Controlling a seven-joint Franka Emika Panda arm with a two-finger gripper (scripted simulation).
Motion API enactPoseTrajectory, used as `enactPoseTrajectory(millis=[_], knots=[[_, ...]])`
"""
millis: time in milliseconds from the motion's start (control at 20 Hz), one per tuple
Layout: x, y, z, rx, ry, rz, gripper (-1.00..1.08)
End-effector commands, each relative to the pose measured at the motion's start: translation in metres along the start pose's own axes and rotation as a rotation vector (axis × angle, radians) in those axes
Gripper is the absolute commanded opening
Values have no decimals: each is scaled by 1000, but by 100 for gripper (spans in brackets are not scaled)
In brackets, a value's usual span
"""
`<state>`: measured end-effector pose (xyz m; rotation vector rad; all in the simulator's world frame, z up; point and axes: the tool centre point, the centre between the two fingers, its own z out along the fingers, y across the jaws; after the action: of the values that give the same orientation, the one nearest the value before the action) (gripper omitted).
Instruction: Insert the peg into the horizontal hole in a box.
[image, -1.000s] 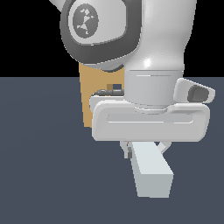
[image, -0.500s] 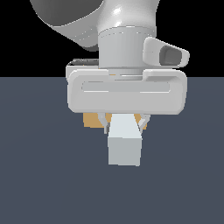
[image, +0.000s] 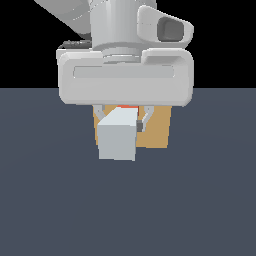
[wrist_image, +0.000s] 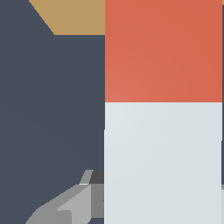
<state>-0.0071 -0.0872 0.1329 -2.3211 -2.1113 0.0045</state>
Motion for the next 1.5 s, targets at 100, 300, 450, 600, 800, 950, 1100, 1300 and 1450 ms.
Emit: enactPoseTrajectory(millis=[100,300,450,600,800,950,1100,1300,1450], knots=[[1,-4,-10,-5,0,7,-100],[2,-4,-10,-5,0,7,-100],[2,-5,-9,-2,0,7,-100],[2,-2,-13,-8,0,7,-100],[2,-4,-10,-3,0,7,-100],[8,-4,-10,-3,0,7,-100],[21,-4,-10,-3,0,7,-100],[49,-5,-11,-5,0,7,-100],[77,-5,-12,-6,0,7,-100]])
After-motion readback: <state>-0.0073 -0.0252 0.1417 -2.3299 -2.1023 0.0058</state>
